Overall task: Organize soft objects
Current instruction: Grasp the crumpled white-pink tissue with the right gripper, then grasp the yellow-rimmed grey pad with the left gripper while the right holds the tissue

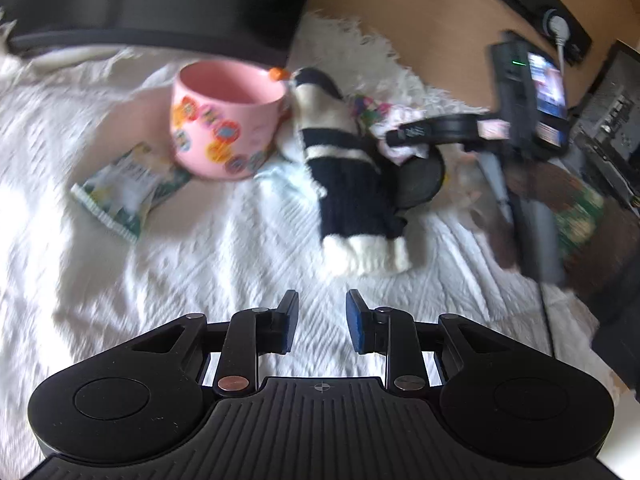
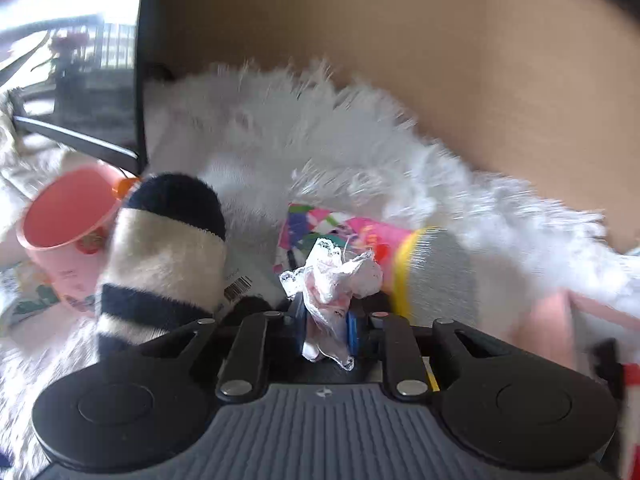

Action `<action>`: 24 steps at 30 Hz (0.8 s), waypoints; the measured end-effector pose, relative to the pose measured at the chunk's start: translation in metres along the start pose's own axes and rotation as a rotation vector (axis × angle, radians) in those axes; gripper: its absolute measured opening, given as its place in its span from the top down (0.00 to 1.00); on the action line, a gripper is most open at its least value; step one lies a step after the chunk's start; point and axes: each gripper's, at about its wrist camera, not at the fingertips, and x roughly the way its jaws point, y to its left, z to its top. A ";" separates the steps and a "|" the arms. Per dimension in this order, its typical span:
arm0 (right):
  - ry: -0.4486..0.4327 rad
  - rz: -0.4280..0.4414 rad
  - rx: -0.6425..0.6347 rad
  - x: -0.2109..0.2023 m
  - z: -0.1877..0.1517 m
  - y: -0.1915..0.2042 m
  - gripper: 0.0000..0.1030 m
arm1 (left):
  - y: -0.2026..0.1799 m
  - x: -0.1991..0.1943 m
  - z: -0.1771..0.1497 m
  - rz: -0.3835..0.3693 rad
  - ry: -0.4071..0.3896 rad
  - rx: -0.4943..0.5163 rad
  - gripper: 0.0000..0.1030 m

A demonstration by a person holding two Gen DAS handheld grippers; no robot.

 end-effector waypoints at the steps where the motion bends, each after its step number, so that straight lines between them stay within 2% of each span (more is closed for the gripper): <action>1: -0.016 -0.005 0.005 -0.014 -0.005 -0.004 0.83 | -0.003 0.003 0.003 -0.009 0.000 0.012 0.72; 5: -0.064 -0.025 0.031 -0.082 -0.036 -0.026 0.83 | -0.021 0.019 0.017 -0.063 -0.001 0.065 0.72; 9: -0.034 -0.096 0.050 -0.127 -0.080 -0.045 0.83 | -0.044 0.036 0.040 -0.111 -0.016 0.102 0.72; 12: 0.016 -0.176 0.049 -0.140 -0.112 -0.055 0.83 | -0.064 0.048 0.068 -0.157 -0.043 0.123 0.72; 16: 0.072 -0.175 0.163 -0.155 -0.144 -0.074 0.83 | -0.089 0.074 0.113 -0.195 -0.070 0.099 0.72; 21: 0.064 -0.193 0.226 -0.168 -0.164 -0.088 0.83 | -0.103 0.121 0.163 -0.174 -0.054 -0.011 0.72; 24: 0.076 -0.205 0.261 -0.171 -0.175 -0.094 0.83 | -0.111 0.152 0.181 -0.154 -0.005 0.005 0.72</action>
